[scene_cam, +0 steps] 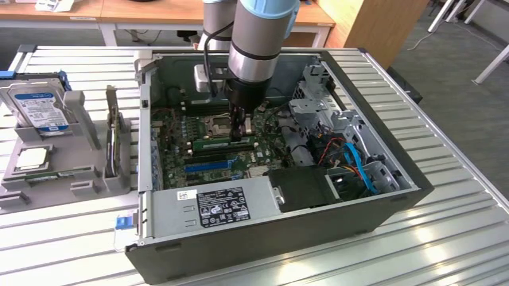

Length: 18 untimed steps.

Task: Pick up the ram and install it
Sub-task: 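Insert the ram into the slot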

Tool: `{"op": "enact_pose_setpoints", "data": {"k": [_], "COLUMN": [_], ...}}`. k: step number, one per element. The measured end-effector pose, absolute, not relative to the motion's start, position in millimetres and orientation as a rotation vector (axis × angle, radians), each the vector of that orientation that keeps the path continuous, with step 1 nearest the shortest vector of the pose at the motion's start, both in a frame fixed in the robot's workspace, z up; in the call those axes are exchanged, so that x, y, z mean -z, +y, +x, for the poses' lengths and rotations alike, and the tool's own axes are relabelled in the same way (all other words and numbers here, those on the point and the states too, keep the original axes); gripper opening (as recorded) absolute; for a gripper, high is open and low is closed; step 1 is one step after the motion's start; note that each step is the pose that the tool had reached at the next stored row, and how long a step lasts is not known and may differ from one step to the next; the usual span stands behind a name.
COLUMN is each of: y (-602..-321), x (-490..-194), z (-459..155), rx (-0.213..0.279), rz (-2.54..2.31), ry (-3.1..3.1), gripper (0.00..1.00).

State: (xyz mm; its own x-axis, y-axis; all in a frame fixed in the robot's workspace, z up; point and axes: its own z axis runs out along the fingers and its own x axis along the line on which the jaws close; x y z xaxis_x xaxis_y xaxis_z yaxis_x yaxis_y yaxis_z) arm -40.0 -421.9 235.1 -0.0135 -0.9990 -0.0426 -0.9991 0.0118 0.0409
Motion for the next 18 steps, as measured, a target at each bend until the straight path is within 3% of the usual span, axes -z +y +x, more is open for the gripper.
{"op": "enact_pose_setpoints", "data": {"k": [18], "y": [-422.3], "x": [-234.1], "z": [-39.9], "rx": [-0.093], "rz": [-2.205], "ry": [2.233], "gripper": [0.11]}}
